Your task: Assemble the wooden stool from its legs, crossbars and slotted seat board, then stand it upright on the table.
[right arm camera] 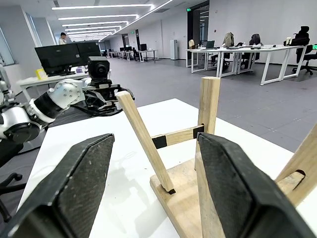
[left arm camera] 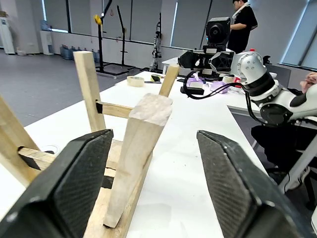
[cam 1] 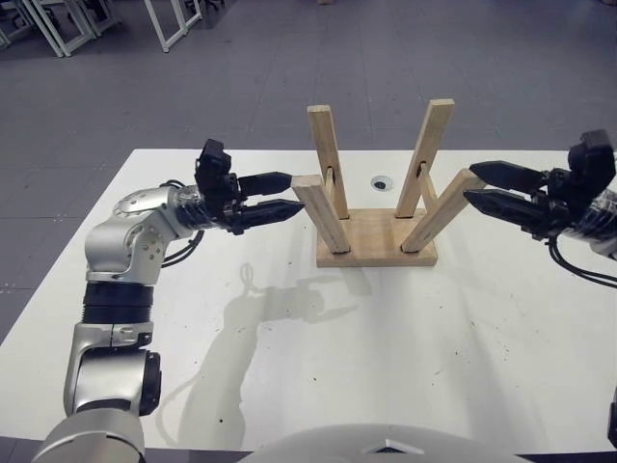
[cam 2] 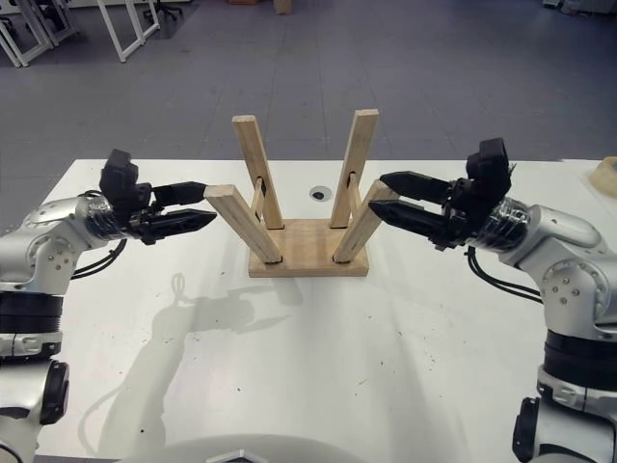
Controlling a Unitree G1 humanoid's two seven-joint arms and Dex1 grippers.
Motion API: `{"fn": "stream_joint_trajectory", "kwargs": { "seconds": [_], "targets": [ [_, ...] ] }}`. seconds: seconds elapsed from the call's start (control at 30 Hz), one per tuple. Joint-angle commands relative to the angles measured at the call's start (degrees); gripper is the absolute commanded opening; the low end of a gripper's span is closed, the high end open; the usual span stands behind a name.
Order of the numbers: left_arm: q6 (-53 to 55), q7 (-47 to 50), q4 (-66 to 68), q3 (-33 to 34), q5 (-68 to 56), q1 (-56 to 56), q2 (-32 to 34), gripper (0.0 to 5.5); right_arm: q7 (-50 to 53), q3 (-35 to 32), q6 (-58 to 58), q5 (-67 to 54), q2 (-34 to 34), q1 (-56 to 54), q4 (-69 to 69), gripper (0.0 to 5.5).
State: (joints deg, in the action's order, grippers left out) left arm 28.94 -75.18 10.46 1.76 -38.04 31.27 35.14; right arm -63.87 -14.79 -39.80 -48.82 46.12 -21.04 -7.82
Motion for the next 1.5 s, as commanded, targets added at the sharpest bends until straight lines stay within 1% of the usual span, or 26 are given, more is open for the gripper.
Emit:
{"fn": "stream_joint_trajectory", "kwargs": {
  "seconds": [0.03, 0.13, 0.3, 0.4, 0.43, 0.53, 0.57, 0.67, 0.8, 0.87, 0.93, 1.0, 1.1, 1.17, 1.2, 1.23, 1.33, 1.4, 1.43, 1.5],
  "targets": [
    [-3.3, -1.4, 4.6, -2.1, 3.5, 3.0, -1.9, 3.14, -3.5, 4.1, 2.7, 5.3, 1.3, -2.5, 5.9, 3.09],
    [-4.2, -2.2, 7.0, -3.2, 5.2, 4.1, -2.8, 3.14, -4.6, 4.7, 4.0, 6.1, 0.6, -5.0, 9.3, 3.09],
    [-0.6, -2.8, 4.8, -4.5, 4.3, 2.8, -4.2, 3.14, -4.4, 1.0, 3.4, 2.8, 1.0, -7.6, 9.5, 3.09],
    [1.5, -2.9, 3.1, -4.8, 3.4, 2.4, -5.2, 2.58, -5.0, 0.4, 4.8, 4.8, 1.9, -8.7, 12.9, 3.12],
    [2.1, -2.9, 3.1, -4.9, 3.3, 2.7, -5.5, 2.48, -5.5, 1.0, 6.4, 6.6, 2.2, -8.9, 14.7, 3.12],
    [3.3, -3.0, 3.6, -5.1, 3.4, 3.8, -6.1, 1.78, -7.6, 2.9, 10.3, 10.8, 2.7, -10.2, 20.2, 3.12],
    [3.5, -3.0, 4.0, -5.1, 3.5, 4.2, -6.2, 1.67, -8.7, 3.8, 11.4, 12.2, 2.7, -10.8, 22.2, 3.12],
    [3.6, -3.7, 5.6, -5.3, 4.0, 5.1, -5.9, 1.6, -12.0, 7.3, 14.4, 16.1, 1.7, -13.4, 28.0, 3.12],
    [2.3, -6.4, 9.1, -6.6, 5.7, 7.0, -5.2, 1.58, -15.5, 13.2, 20.4, 22.5, -2.6, -18.5, 37.4, 3.12],
    [0.8, -8.0, 10.3, -7.3, 6.9, 7.5, -4.9, 1.58, -16.7, 14.8, 22.6, 24.5, -4.5, -20.6, 40.3, 3.12],
    [-1.5, -10.0, 12.1, -8.2, 8.4, 8.2, -4.8, 1.56, -18.5, 16.3, 24.2, 25.9, -5.6, -21.3, 40.0, 3.12],
    [-4.0, -11.3, 13.8, -8.4, 9.6, 8.9, -4.8, 1.54, -21.9, 18.1, 24.7, 26.6, -4.9, -20.3, 37.1, 2.74],
    [-6.6, -12.1, 15.7, -8.1, 10.8, 8.9, -4.8, 1.45, -25.9, 18.5, 24.4, 26.7, -2.4, -18.3, 33.6, 2.11],
    [-6.5, -12.5, 15.6, -7.7, 10.6, 7.6, -4.6, 1.43, -26.8, 17.6, 23.3, 26.1, -1.2, -16.8, 32.2, 1.72],
    [-5.2, -12.5, 14.6, -7.3, 9.8, 6.6, -4.4, 1.43, -27.2, 17.2, 22.1, 25.3, -0.9, -16.2, 31.3, 1.47],
    [-2.5, -12.9, 12.8, -6.9, 8.1, 5.6, -4.0, 1.43, -27.7, 16.6, 19.8, 23.7, -0.5, -15.1, 29.4, 1.33],
    [8.1, -14.5, 3.8, -4.8, 0.7, 2.9, -0.9, 1.43, -28.6, 14.6, 6.7, 10.7, 3.8, -10.0, 17.5, 1.28],
    [14.8, -14.1, -0.5, -2.7, -4.2, 3.5, 1.4, 1.43, -28.5, 12.3, -2.4, 2.4, 5.3, -9.7, 12.8, 1.22],
    [17.6, -13.2, -0.8, -2.1, -5.6, 4.7, 1.9, 1.43, -27.9, 11.2, -7.2, -0.2, 4.7, -11.2, 13.4, 1.2],
    [25.5, -9.2, 3.7, -2.4, -6.3, 9.7, 1.5, 1.43, -22.9, 10.3, -18.7, -2.9, 1.3, -16.9, 22.1, 1.05]
  ]
}}
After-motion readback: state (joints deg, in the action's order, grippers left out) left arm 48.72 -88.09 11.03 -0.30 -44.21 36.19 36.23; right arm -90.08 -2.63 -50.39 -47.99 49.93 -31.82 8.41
